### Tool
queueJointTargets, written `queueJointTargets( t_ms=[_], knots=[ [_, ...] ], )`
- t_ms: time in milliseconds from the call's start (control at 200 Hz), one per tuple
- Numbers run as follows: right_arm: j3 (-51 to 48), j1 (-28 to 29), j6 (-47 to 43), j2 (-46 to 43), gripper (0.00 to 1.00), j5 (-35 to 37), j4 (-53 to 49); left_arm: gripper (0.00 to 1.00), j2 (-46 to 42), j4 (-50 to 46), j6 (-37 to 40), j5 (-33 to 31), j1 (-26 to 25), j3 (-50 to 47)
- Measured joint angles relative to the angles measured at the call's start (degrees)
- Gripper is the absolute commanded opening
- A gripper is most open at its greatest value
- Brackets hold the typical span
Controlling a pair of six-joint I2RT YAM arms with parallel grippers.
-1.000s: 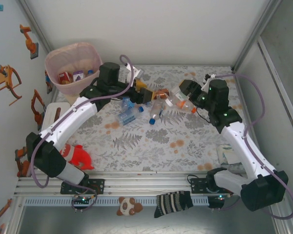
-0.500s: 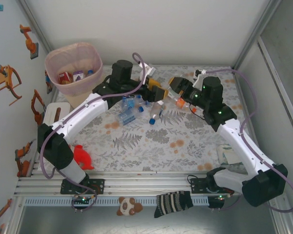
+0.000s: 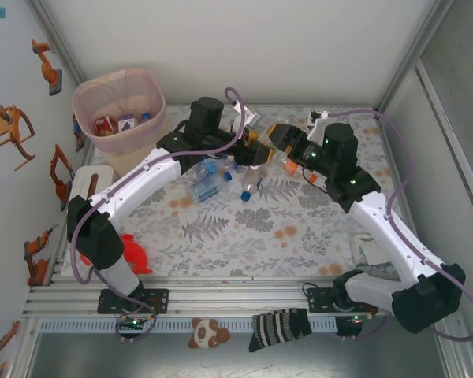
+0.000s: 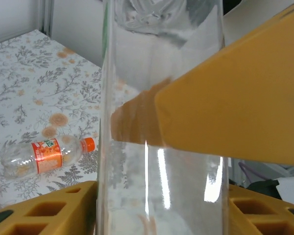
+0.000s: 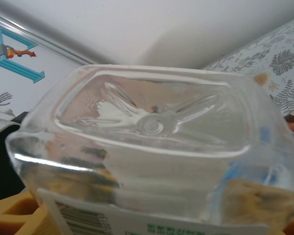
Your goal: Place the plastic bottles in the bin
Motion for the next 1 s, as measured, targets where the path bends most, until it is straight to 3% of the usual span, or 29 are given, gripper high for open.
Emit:
queueJointTargets(
  t_ms=[100,230,371,676,1001],
  knots=[
    [0.0,0.0,0.0,0.0,0.63,0.3,-0.4,0.47,-0.1,-0.5,1.4,-1.0,-0.1,0.0],
    [0.0,0.2,0.0,0.0,0.80,0.6,-0.6,0.46,-0.4,-1.3,2.6,-1.6,-0.1,0.2],
    [0.6,0.3,-0.7,0.0,0.89,1.3,-1.9,0.44,-0.9,-2.9,3.1,-2.8,0.8,0.3],
    [1.7,0.3,-5.2,-4.1,0.92,6.5,-8.4,0.44,-5.0,-5.9,3.0,-6.7,6.6,0.3],
    [1.9,0.3,-7.3,-5.0,0.92,8.2,-10.8,0.44,-14.0,-9.1,2.6,-12.9,18.2,0.3]
  ],
)
